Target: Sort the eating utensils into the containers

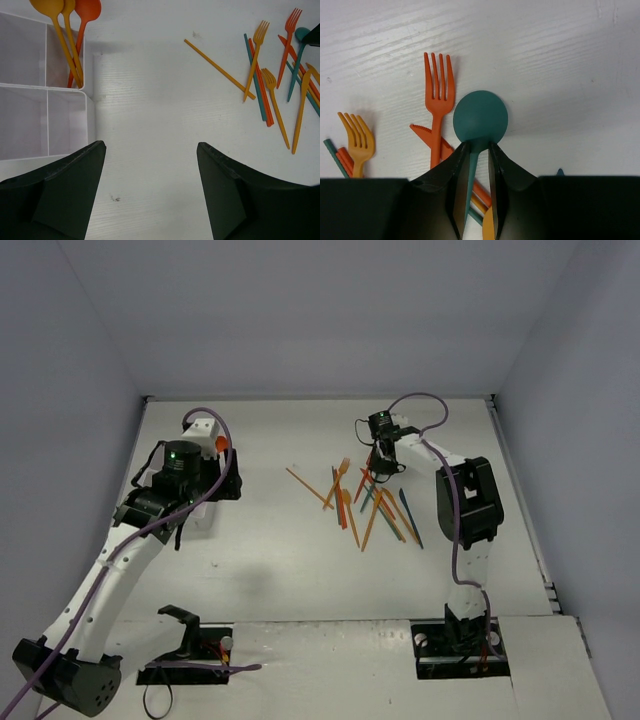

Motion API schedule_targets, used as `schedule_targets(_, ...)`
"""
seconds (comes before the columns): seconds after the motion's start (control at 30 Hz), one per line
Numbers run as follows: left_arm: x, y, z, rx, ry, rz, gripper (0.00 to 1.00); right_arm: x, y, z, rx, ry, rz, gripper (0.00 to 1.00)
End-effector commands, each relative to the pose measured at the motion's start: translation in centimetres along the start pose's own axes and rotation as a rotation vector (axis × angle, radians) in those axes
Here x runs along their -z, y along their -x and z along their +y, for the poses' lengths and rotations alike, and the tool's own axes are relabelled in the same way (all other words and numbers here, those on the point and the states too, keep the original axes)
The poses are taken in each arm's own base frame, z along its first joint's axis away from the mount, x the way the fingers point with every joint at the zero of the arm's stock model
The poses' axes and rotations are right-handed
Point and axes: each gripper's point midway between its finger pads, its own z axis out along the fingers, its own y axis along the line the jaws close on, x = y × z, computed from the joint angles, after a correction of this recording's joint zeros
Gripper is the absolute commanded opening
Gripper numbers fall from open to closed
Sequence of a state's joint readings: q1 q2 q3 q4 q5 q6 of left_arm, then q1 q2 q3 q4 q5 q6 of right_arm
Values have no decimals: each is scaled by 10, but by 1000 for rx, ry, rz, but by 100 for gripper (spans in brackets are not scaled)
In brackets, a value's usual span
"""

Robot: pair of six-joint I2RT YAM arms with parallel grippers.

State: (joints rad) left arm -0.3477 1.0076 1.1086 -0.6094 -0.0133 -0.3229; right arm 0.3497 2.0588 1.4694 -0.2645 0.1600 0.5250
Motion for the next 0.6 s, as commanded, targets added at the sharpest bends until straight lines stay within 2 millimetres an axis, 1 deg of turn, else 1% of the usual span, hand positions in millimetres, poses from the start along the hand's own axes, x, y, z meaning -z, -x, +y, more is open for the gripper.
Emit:
schedule_targets(0.0, 0, 5, -6, 13, -23, -15, 71, -2, 8, 6, -22, 4, -18, 18)
schedule_targets(0.17, -1, 6, -7, 8, -23, -15, 71, -3, 7, 6, -21, 8, -16, 17)
schedule_targets(0.23, -3, 6, -7, 7, -22, -10, 71, -3, 7, 6, -17, 10, -15, 22)
schedule_targets(0.4, -6, 6, -7, 9, -20, -4, 71, 4, 7, 8, -31, 19, -22, 36)
schedule_targets(0.47, -6, 8, -8, 9, -21, -6, 71, 8, 7, 7, -40, 19, -30, 38)
schedule_targets(0.57, -7, 9, -8, 4, -21, -6, 71, 8, 6, 8, -42, 22, -30, 38)
